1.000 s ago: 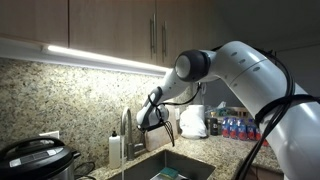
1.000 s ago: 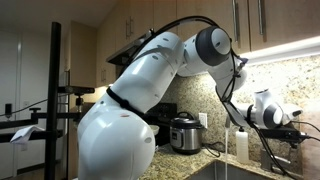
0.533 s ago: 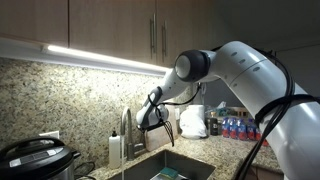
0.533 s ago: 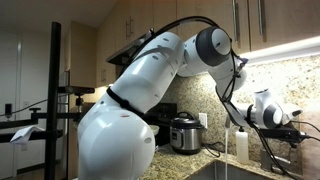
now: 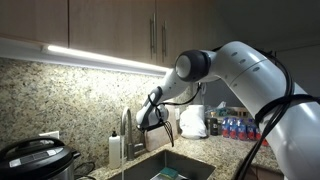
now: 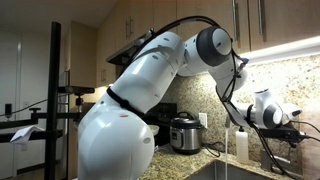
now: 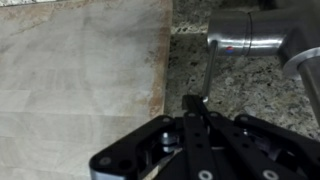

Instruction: Close the tap

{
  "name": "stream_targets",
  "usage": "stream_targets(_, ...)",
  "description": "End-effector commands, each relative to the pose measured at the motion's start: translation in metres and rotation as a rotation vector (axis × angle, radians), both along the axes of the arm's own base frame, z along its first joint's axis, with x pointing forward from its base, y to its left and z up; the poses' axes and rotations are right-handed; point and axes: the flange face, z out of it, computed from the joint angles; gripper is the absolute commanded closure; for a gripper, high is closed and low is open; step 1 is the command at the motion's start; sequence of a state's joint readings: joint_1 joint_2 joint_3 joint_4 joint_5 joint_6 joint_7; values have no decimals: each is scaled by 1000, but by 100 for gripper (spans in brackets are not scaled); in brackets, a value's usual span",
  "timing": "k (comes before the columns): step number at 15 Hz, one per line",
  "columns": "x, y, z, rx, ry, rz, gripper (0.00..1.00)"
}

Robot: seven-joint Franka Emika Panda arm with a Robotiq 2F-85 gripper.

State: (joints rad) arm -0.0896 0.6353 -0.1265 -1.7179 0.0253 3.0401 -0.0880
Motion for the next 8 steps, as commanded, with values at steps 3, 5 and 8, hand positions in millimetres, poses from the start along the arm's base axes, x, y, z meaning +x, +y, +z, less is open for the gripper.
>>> stream_targets(3, 0, 15, -3, 16, -25, 34, 96)
stream_targets(5, 0, 17, -2, 22, -33, 39, 96)
stream_targets(8, -1, 16, -2, 31, -39, 29, 96)
